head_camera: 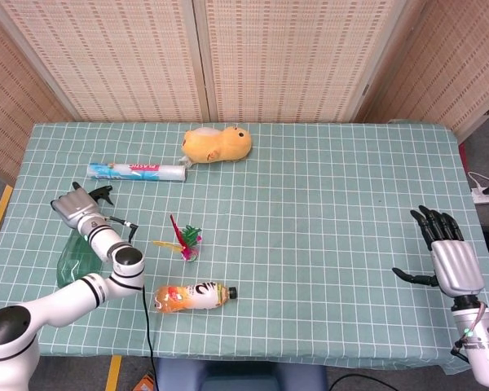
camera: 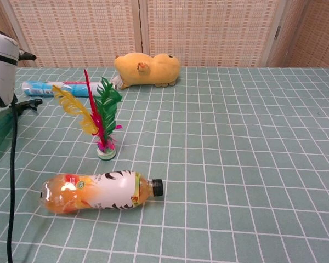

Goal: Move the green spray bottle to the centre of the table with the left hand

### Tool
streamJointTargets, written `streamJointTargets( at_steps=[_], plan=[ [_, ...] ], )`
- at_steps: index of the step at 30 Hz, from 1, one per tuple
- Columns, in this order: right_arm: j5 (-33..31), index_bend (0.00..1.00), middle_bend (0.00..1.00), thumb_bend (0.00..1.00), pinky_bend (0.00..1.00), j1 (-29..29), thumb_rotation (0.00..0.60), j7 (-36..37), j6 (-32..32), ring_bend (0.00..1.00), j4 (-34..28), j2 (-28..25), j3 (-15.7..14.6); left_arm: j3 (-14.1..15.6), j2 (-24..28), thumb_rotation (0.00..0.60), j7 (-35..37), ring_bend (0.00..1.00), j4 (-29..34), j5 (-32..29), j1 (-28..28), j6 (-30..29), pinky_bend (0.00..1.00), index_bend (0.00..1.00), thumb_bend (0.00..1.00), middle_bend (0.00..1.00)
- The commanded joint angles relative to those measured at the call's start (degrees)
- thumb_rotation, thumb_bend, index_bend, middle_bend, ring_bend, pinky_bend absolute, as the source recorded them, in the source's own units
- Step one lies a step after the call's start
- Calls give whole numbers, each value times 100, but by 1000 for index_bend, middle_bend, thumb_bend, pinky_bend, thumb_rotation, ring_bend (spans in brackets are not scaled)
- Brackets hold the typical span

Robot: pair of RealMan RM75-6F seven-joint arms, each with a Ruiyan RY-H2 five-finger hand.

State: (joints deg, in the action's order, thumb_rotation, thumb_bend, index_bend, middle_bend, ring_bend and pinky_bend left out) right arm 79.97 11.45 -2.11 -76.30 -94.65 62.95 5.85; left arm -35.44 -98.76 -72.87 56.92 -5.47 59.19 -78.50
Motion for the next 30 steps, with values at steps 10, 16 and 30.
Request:
streamJointTargets(
  at_steps=[10, 16, 30],
  plan=[
    [-17, 28, 0, 0, 0, 7, 600, -39, 39, 0, -21, -13, -15, -250, -217, 600, -193, 210, -373, 110, 123, 193, 206, 47, 239, 239],
    [0, 29, 0, 0, 0, 13, 600, -9, 55, 0, -19, -24, -23, -474, -412, 600, -265, 214, -860, -72, 124, 293, 200, 50, 239, 249],
    [73, 34, 0, 0, 0, -8, 600, 50, 7, 0, 10, -30, -44, -1384, -790, 600, -186, 214, -2080, -298, 488, 481, 147, 36, 239, 264]
  ],
)
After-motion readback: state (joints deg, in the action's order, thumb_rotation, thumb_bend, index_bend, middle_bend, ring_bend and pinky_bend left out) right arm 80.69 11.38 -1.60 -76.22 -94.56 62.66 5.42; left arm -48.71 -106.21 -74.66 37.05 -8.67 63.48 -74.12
